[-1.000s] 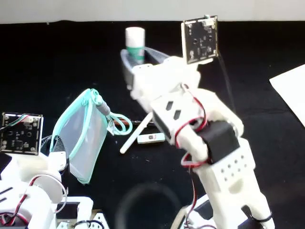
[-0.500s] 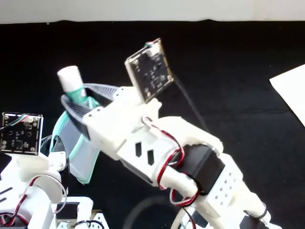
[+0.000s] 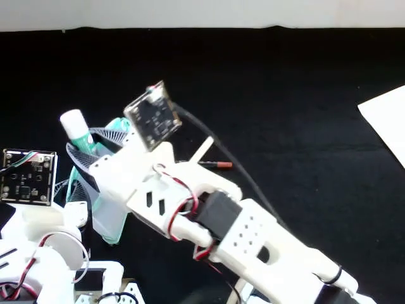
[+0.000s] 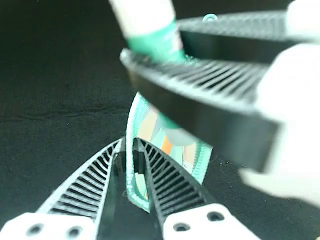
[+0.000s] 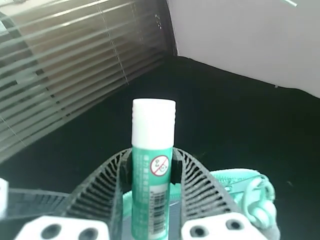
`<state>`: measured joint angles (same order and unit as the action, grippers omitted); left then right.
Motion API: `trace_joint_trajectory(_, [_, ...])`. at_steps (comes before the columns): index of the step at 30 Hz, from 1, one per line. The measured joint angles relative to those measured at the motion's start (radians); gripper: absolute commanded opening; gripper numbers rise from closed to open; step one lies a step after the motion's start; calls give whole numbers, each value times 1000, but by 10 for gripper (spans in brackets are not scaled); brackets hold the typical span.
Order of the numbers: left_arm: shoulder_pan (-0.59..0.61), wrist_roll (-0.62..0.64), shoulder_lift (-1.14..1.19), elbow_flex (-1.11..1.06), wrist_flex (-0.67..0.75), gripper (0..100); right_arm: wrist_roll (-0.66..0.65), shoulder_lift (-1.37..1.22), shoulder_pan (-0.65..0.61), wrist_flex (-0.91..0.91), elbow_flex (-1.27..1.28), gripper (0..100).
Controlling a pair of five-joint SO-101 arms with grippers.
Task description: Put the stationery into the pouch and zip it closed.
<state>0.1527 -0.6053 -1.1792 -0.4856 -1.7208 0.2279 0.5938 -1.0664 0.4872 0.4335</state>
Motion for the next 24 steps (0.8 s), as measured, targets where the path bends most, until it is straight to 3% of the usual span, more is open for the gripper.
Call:
trace_joint_trajectory(9, [0,0,0,0,0,6,-11,5,0,-215,160,17])
trace_joint_trajectory(16, [0,0,0,0,0,6,-15,12,-3,-230,183,254])
trace_joint_trajectory(24, [0,0,0,0,0,6,-17,12,-6,-230,183,256])
